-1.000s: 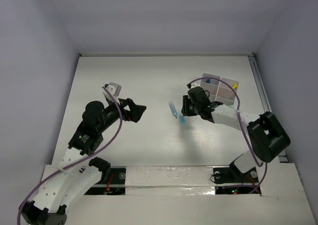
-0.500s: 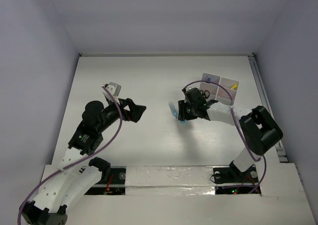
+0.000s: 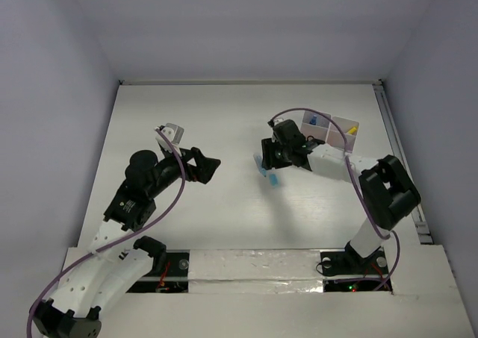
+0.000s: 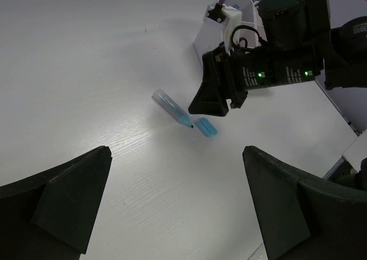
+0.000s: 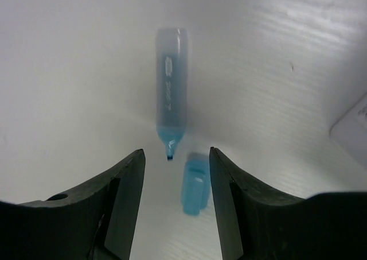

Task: Sort the stationery into containers
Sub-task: Move the pen to the center of the board.

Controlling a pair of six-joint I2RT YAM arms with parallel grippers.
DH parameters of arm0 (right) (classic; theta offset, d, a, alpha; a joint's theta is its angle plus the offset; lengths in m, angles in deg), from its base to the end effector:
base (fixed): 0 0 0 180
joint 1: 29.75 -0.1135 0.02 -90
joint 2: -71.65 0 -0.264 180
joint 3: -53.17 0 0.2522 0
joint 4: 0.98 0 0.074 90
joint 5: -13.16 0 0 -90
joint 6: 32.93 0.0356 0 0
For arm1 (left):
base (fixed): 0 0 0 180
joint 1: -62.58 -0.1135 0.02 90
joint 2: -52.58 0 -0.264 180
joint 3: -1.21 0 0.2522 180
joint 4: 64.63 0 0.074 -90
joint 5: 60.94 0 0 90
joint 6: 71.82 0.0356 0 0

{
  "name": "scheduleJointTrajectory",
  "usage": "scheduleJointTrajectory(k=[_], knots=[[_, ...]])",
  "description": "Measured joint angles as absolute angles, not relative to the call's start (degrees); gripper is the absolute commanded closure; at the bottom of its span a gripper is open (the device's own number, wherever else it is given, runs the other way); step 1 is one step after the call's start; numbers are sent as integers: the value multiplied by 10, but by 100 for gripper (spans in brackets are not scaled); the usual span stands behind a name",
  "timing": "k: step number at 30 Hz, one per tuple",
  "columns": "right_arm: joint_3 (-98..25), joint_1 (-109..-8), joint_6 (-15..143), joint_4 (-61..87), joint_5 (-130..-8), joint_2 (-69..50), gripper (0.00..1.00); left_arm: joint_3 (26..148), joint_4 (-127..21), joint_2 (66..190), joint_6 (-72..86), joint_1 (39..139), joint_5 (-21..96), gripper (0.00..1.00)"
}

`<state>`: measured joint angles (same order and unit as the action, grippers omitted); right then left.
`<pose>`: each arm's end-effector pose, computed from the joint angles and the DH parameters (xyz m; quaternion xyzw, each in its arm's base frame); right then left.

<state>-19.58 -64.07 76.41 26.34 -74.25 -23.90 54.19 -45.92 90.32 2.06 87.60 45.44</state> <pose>0.2867 0.1977 0.1945 -0.1301 0.9308 0.1728 0.2947 0.1430 -0.0778 0.3348 0.1533 0.7110 -0.3355 0.5987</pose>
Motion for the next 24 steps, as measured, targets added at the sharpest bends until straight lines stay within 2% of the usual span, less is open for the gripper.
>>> scheduleJointTrajectory(k=[12,24], knots=[[-384,-641,729,288,-720,-429,47,542,-459,893,21,868,451,1],[-447,-675,716,281,-658,-479,47,542,-459,887,23,860,451,1]])
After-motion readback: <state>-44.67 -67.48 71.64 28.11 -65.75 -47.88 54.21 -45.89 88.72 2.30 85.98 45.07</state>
